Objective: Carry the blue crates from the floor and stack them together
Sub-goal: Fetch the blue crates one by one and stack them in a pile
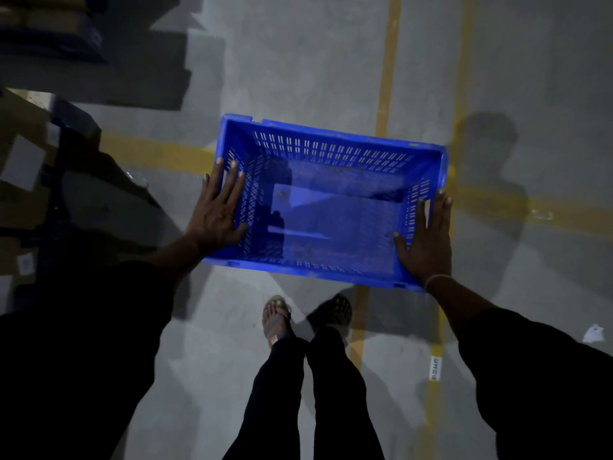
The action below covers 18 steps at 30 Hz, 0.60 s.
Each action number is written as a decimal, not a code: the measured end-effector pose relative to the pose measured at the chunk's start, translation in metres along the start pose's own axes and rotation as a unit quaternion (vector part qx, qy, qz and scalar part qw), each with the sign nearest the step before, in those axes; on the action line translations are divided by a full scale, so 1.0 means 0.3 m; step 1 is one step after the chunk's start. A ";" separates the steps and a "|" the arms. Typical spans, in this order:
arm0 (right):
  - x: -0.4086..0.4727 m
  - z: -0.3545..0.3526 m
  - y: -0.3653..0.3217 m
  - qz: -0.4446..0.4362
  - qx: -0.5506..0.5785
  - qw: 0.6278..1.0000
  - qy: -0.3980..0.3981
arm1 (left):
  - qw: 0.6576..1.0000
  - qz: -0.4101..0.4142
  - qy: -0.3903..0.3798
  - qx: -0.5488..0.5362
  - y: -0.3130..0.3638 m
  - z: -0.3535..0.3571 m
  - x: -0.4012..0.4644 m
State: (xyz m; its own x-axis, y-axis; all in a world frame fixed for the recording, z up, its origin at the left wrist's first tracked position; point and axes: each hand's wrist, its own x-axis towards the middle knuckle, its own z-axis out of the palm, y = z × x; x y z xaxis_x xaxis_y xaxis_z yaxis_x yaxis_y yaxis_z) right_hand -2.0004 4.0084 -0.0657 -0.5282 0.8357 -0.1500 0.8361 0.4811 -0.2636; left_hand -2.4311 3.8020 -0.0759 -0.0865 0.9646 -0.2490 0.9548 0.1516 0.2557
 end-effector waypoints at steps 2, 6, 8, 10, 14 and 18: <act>-0.001 -0.021 0.009 0.011 0.000 0.997 -0.070 | 0.997 -0.015 -0.070 -0.026 0.000 -0.023 -0.005; 0.023 -0.169 -0.044 0.086 0.000 0.978 -0.191 | 0.977 -0.082 -0.180 -0.080 0.049 -0.166 -0.010; 0.007 -0.271 -0.111 0.098 0.019 0.969 -0.224 | 0.966 -0.111 -0.183 -0.144 0.120 -0.274 -0.051; -0.032 -0.382 -0.198 0.089 0.057 0.968 -0.226 | 0.959 -0.100 -0.159 -0.213 0.199 -0.383 -0.127; -0.137 -0.600 -0.416 0.082 0.127 0.971 -0.184 | 0.951 -0.085 -0.083 -0.286 0.331 -0.572 -0.326; -0.194 -0.703 -0.564 0.015 0.157 0.976 -0.153 | 0.945 -0.081 -0.016 -0.316 0.406 -0.664 -0.480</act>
State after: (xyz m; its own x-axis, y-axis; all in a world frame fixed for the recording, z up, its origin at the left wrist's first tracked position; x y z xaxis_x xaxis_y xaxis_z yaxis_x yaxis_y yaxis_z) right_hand -2.0797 3.9341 0.1886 -0.5646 0.7071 -0.4258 0.7898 0.3130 -0.5275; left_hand -2.3589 3.7245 0.1772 -0.1996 0.9120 -0.3583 0.5690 0.4056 0.7154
